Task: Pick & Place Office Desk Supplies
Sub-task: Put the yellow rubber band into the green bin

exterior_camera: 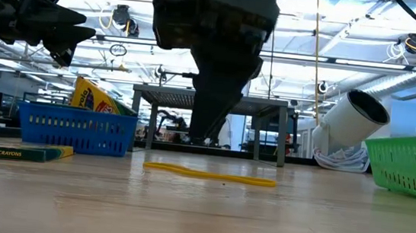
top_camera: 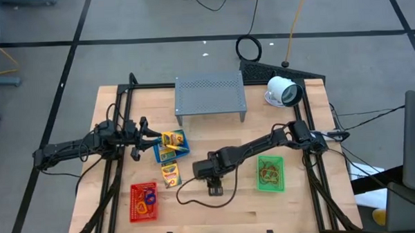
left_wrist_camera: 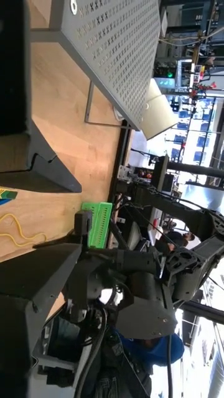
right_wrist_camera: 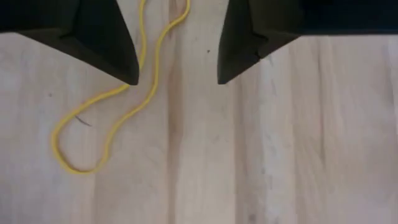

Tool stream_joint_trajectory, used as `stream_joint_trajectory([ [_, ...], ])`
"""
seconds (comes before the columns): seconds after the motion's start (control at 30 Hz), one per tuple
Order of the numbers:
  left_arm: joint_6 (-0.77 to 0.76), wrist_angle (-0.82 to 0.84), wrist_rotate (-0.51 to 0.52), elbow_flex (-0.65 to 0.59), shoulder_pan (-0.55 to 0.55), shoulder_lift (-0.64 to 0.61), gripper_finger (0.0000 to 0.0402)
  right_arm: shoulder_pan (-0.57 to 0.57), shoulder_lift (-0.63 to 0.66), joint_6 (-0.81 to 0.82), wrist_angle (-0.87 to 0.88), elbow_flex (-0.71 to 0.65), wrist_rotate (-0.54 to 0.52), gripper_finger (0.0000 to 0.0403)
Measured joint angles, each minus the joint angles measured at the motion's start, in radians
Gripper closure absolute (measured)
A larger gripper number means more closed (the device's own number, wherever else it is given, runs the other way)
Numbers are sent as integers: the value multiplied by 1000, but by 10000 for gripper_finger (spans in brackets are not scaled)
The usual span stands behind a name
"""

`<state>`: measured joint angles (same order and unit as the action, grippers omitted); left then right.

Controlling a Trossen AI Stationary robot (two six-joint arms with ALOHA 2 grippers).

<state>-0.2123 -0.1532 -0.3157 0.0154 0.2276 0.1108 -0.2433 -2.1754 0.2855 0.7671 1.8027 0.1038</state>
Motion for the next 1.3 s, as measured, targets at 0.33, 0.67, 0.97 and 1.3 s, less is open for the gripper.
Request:
stream_joint_trajectory([
  [0.33,16,8,-3,0,0,0,250,6,0,52,38,1,-103,179],
  [0.67,21,12,-25,0,0,0,250,-4,3,126,-29,-62,-103,186],
  [0.97,23,23,-25,0,0,0,250,-7,4,142,-87,-138,-108,192],
  [1.3,23,23,-26,0,0,0,250,-17,10,118,-116,-203,-180,193],
])
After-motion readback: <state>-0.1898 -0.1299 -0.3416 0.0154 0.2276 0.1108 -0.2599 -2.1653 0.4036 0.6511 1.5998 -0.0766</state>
